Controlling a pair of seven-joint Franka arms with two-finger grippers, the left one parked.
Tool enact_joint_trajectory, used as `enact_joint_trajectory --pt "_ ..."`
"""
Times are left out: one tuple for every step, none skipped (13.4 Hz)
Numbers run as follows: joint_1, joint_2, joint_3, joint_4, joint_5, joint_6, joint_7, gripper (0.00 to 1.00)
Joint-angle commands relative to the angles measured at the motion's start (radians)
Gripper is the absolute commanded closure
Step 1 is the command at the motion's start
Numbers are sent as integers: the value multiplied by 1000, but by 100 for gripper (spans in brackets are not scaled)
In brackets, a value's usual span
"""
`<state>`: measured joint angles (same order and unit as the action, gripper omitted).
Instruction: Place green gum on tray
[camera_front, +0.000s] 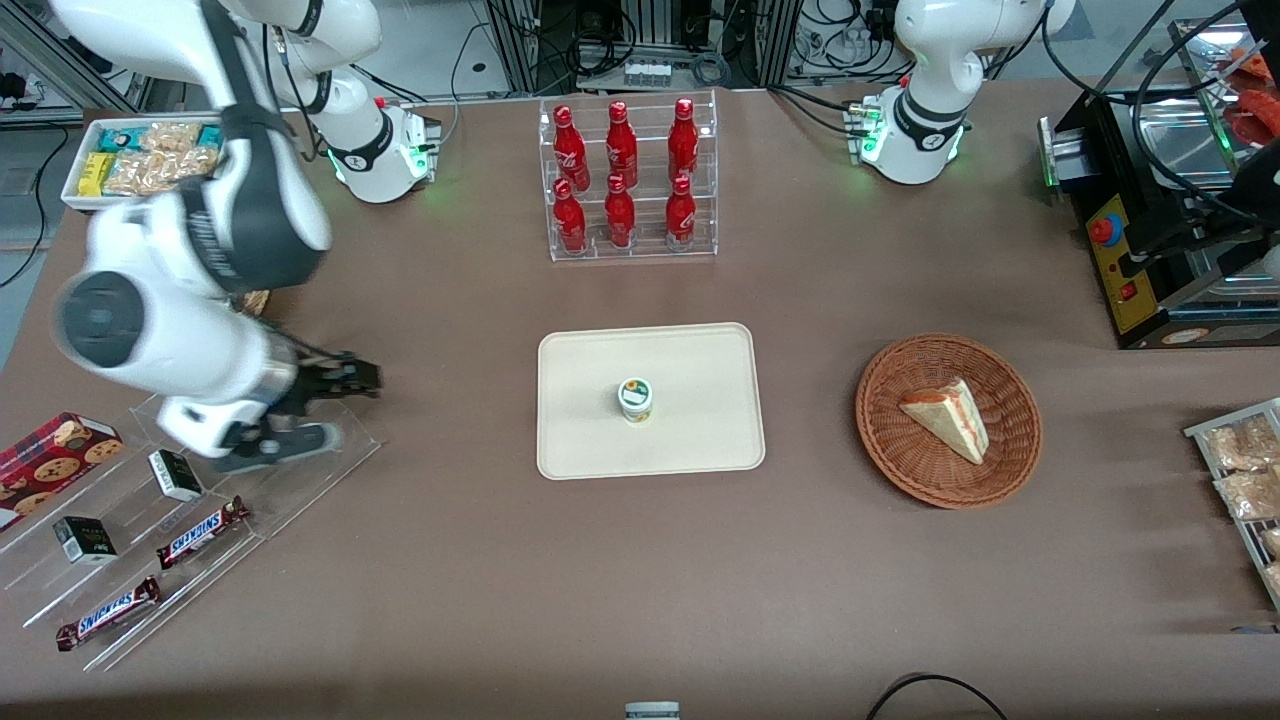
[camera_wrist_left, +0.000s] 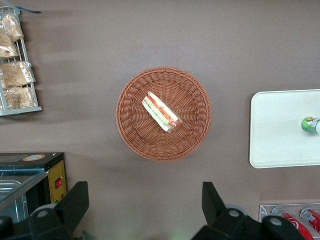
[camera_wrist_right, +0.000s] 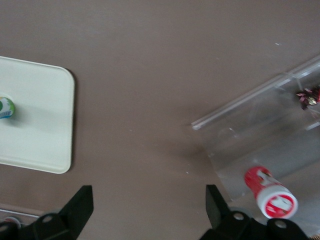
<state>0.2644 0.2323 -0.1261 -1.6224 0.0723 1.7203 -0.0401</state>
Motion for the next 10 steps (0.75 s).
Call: enact_joint_trajectory --pt "-120 -85 54 -57 14 -47 -23 0" --pt "-170 -99 74 -56 9 -65 -38 0" --pt "-203 -116 79 -56 4 -83 -41 0" --pt "-232 -135 79 -56 -5 -102 -40 0" --pt "-258 -158 80 -57 -26 -123 -40 0" --pt "-276 -175 86 -56 -38 -149 -38 0" --pt "-299 -197 92 -56 -49 -177 -37 0" --pt "-307 -214 92 -56 -68 -194 -37 0" --pt "-326 -226 94 -54 -77 -214 -38 0" --pt "-335 -237 97 -54 -77 -223 -40 0"
